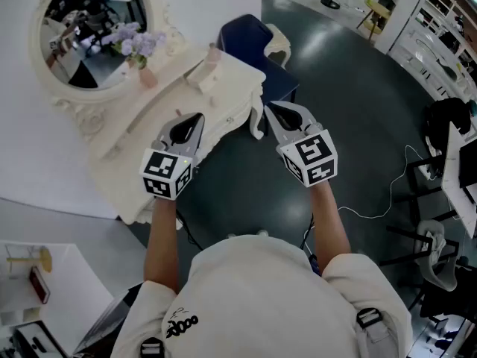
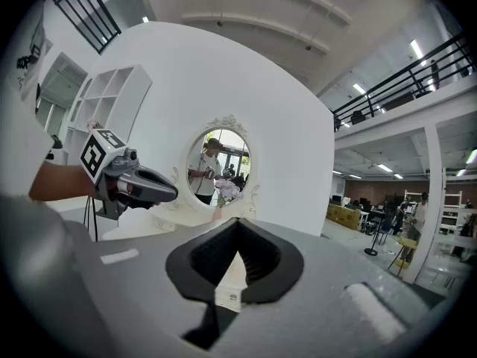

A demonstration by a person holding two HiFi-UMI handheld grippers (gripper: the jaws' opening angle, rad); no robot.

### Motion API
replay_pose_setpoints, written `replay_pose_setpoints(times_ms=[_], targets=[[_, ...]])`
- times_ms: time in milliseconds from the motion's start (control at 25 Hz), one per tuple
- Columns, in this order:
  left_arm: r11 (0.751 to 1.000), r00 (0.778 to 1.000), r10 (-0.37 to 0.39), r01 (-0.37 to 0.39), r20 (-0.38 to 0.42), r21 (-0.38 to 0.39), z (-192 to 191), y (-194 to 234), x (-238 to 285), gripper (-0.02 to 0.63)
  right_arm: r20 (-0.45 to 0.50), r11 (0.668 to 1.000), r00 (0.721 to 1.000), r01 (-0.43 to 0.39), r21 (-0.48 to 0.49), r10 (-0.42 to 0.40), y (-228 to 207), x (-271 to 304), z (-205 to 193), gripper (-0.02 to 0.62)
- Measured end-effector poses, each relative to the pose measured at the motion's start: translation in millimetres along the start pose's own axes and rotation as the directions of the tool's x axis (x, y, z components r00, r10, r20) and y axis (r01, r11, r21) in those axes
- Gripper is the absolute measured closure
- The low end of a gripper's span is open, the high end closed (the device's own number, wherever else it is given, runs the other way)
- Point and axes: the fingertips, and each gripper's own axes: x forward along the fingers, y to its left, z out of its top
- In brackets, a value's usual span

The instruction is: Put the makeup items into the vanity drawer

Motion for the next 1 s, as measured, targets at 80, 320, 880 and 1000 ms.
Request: replay_pose_setpoints(times_ms=[80, 320, 880, 1000], targets=[[1.0, 1.0, -0.002, 0.002, -0.001, 0.003, 1, -4, 3, 0.586, 0.005, 1.0, 1.0, 0.003, -0.001, -0.003, -3, -3, -1, 0.594], [1.0, 1.0, 0.007, -0.007, 0.001, -0.006, 5, -17, 11, 0.587, 0.023, 0.997, 0.999, -0.046, 0.056, 0.045, -11, -11, -7, 0.592], [0.998, 0.998, 0.045, -0.047, -0.053, -0.041, -24, -8, 42, 0.588, 0.014, 0.986, 0.989, -0.148, 0.071, 0.147, -24, 13, -35, 0.594], [0.998, 0.998, 0.04, -0.042, -0.047, -0.039, -28, 12, 58, 0.586, 0.009, 0.988, 0.99, -0.141, 0.066, 0.141, -33, 38, -38, 0.594]])
